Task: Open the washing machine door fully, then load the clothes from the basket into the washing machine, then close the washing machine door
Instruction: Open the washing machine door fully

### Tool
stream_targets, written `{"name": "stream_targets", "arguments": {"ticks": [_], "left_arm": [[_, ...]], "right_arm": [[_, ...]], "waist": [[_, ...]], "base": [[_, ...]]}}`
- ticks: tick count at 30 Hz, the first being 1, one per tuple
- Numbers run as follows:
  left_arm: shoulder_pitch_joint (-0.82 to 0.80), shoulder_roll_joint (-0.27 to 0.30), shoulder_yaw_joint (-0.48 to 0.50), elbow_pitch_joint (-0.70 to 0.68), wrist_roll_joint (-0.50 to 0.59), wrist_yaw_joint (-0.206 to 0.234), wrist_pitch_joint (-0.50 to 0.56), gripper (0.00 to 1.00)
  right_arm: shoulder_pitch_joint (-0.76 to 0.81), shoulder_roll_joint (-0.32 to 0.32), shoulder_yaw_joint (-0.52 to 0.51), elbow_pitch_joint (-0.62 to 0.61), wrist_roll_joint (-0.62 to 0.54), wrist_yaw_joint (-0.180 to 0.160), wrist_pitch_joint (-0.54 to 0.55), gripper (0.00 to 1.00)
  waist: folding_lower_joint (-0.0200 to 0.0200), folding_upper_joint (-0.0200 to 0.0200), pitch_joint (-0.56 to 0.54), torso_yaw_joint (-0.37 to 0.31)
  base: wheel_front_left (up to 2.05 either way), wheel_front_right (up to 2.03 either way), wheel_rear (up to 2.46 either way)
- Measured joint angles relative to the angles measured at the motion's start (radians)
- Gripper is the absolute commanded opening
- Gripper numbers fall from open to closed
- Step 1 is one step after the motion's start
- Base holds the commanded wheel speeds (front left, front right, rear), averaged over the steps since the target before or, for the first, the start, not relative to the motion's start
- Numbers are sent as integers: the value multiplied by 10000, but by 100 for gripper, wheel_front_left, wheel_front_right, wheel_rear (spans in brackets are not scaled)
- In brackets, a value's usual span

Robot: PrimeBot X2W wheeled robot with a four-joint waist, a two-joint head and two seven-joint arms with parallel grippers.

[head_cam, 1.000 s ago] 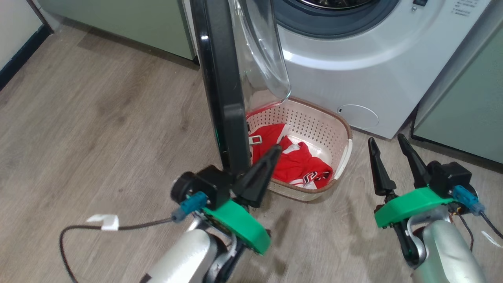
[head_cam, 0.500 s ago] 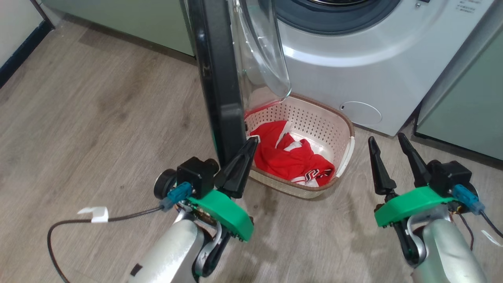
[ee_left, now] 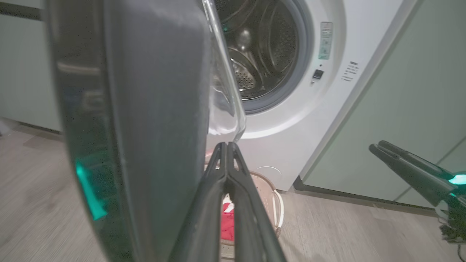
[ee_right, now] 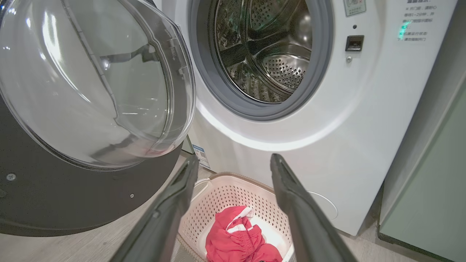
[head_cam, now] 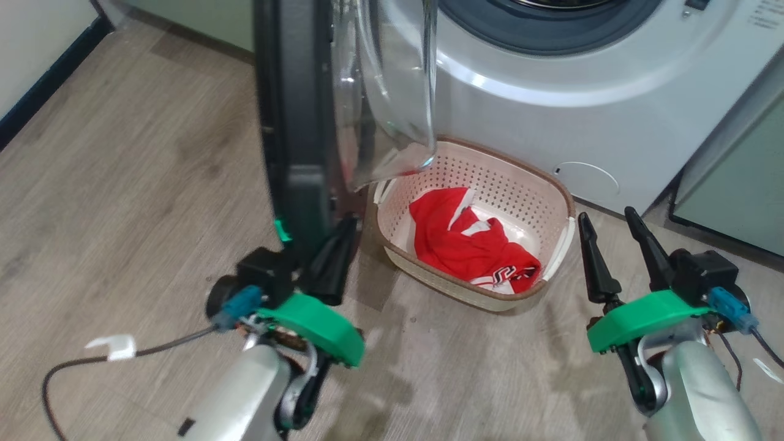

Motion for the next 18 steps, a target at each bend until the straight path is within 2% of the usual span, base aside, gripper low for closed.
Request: {"name": "stream_targets", "arguments": {"ticks": [11, 18], "left_arm": [[535, 579, 1285, -90, -431, 420, -75, 0], [500, 871, 2211, 234, -652, 466, -86, 0]], "right_arm": [[-156, -2, 21, 12, -23, 0, 0, 100], [-243, -21, 146, 8, -23, 0, 0, 100]], "waist": [[0, 0, 99, 330], [0, 0, 246, 242]], "base": [[0, 0, 0], [0, 0, 0]]}}
